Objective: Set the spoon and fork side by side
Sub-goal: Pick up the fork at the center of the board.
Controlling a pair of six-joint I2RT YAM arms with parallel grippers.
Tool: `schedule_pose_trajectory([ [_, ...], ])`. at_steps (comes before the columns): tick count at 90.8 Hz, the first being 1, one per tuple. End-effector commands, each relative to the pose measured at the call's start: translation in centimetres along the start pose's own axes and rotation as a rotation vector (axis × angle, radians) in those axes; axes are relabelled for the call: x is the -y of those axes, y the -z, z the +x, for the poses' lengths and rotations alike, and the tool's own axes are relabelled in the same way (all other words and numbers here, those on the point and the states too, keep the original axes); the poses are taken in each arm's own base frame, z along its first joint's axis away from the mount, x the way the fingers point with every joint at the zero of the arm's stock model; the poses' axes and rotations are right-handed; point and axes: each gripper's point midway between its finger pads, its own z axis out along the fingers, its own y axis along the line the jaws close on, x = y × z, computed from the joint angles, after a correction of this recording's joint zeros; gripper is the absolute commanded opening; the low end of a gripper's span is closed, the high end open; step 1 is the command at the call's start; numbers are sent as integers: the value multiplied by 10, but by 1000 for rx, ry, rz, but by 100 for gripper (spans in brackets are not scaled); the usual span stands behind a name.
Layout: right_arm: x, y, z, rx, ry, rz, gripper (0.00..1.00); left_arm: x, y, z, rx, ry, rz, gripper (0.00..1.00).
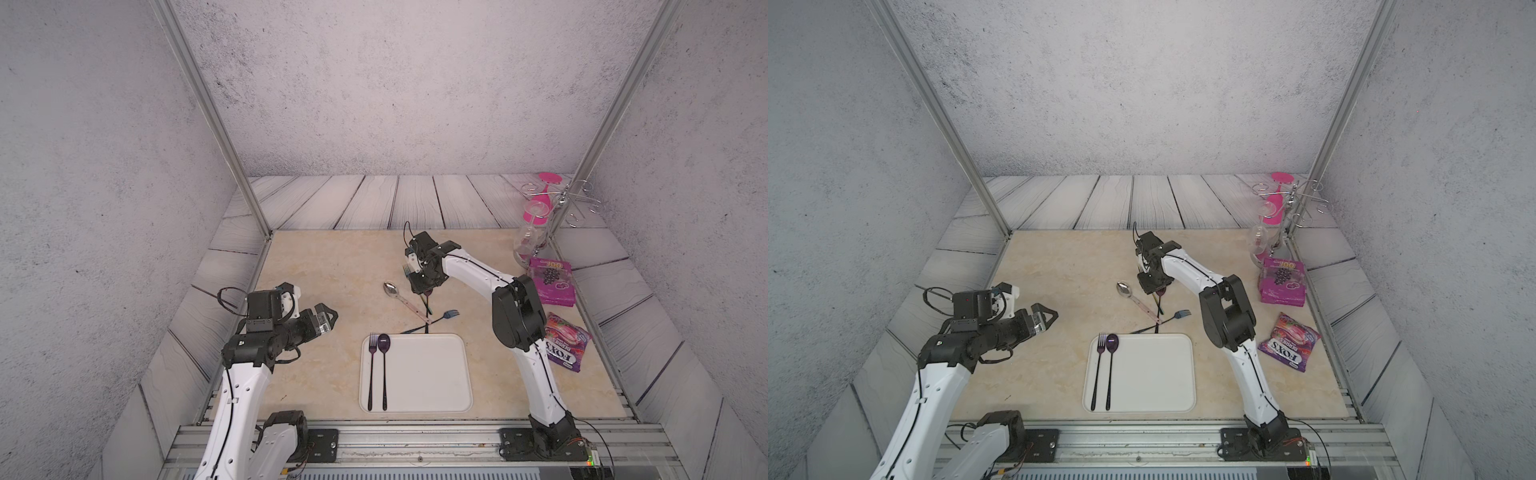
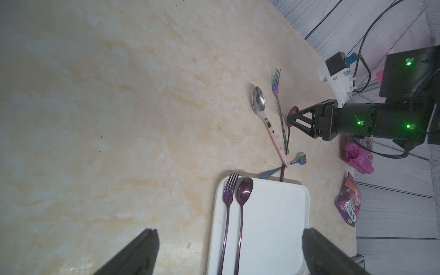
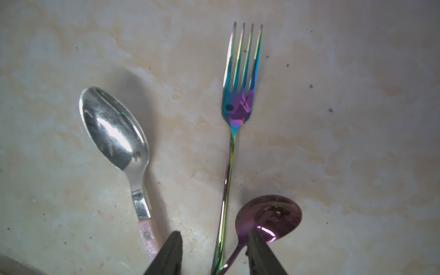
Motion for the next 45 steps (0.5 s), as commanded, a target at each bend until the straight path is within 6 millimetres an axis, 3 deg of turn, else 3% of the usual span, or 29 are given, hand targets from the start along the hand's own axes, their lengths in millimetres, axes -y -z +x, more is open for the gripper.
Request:
schedule_pose_trajectory([
  [1, 8, 41, 12, 42, -167, 36, 46, 1, -2, 1, 0, -20, 9, 99],
  [17, 10, 79, 51, 116, -479, 8, 46, 3, -2, 1, 0, -24, 20, 99],
  [27, 6, 74, 82, 112, -674, -43, 45, 5, -2, 1, 2, -27, 25, 99],
  [45, 1, 50, 102, 57, -812, -56, 45, 7, 1, 2, 7, -35, 33, 99],
])
